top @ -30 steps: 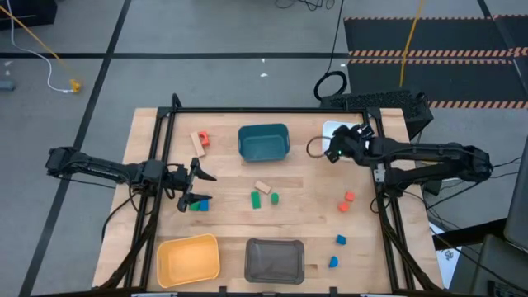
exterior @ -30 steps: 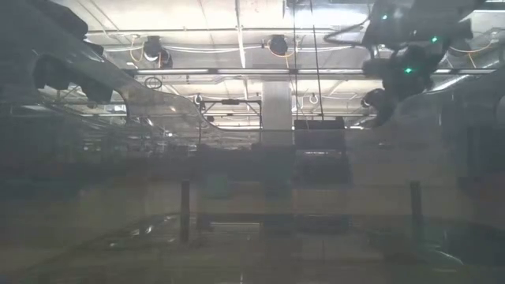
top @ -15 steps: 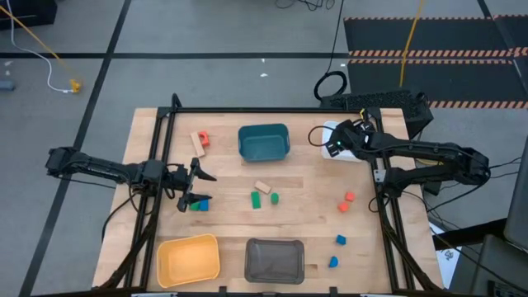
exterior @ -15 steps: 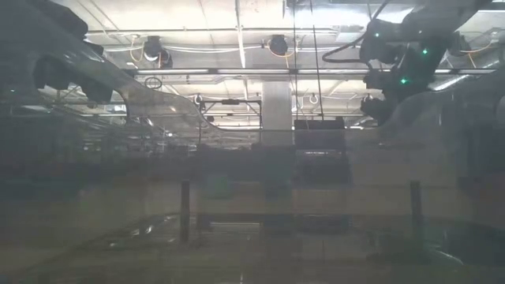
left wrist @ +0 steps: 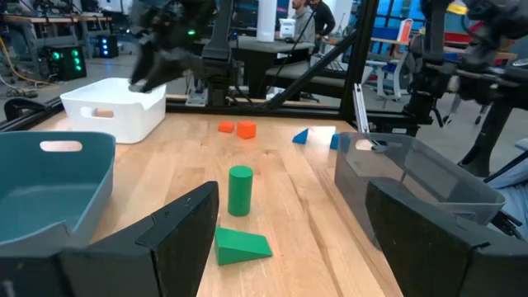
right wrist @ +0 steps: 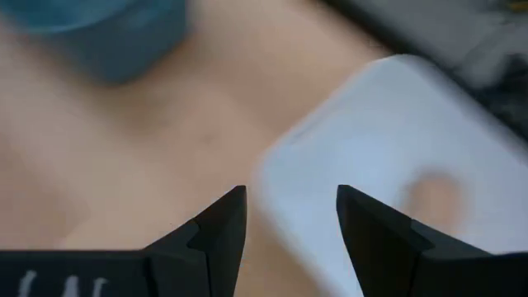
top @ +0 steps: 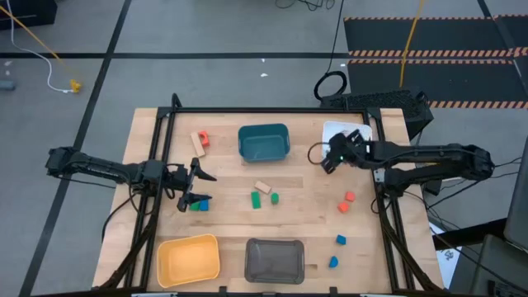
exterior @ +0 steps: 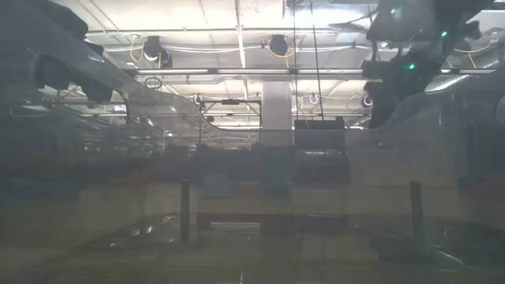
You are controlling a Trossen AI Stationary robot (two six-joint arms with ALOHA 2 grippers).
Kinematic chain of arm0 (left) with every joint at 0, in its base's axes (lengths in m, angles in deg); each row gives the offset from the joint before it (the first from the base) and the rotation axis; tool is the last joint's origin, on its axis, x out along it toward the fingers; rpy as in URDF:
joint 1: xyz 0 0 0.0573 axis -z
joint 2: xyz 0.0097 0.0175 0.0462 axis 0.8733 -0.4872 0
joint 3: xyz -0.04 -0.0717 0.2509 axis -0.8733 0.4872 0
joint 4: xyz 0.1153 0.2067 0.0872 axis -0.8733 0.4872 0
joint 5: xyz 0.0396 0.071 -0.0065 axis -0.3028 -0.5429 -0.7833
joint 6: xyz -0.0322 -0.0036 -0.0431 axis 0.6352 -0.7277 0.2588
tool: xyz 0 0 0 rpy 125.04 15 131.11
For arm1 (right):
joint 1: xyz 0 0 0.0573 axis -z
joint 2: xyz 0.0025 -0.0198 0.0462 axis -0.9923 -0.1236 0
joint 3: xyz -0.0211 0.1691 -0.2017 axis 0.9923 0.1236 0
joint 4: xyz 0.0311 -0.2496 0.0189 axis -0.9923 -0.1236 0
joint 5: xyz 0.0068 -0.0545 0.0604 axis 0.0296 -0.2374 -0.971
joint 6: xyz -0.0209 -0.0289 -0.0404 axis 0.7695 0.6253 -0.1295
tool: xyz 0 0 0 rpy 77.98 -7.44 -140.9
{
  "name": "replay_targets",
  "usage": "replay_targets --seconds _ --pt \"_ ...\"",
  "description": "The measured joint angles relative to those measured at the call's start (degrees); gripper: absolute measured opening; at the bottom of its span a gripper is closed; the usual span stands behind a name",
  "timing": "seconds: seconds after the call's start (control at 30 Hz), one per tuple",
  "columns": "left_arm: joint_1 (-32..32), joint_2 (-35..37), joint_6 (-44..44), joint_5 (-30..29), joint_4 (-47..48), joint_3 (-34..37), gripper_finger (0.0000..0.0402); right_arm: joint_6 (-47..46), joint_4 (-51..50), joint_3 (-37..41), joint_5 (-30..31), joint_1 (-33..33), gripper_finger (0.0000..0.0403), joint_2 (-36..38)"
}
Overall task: Sort & place blocks by color
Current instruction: Put the bottom right orange block into the yellow bin
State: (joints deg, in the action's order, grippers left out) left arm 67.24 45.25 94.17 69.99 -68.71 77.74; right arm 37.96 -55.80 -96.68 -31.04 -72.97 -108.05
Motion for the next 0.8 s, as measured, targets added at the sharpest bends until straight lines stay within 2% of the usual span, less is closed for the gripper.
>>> replay_targets --seconds 0.1,0.37,0.53,0.8 --pt "0.0 0.01 -0.02 0.01 0.0 -0.01 0.0308 -4.16 -0.21 0.08 -3.92 -5.75 0.018 -0.04" --pt "0.0 -0.01 0.01 0.01 0.02 -0.01 0.0308 -21.99 -2.16 3.03 -4.17 -22.34 0.018 -0.2" --pt "0.0 0.0 -0.02 0.01 0.0 -0.01 0.0308 -32.26 -6.59 3.15 -5.02 -29.4 0.018 -0.2" --pt "0.01 -0.01 0.0 -0.01 0.0 0.01 0.0308 -39.97 -6.81 3.15 -8.34 -39.12 0.0178 -1.57"
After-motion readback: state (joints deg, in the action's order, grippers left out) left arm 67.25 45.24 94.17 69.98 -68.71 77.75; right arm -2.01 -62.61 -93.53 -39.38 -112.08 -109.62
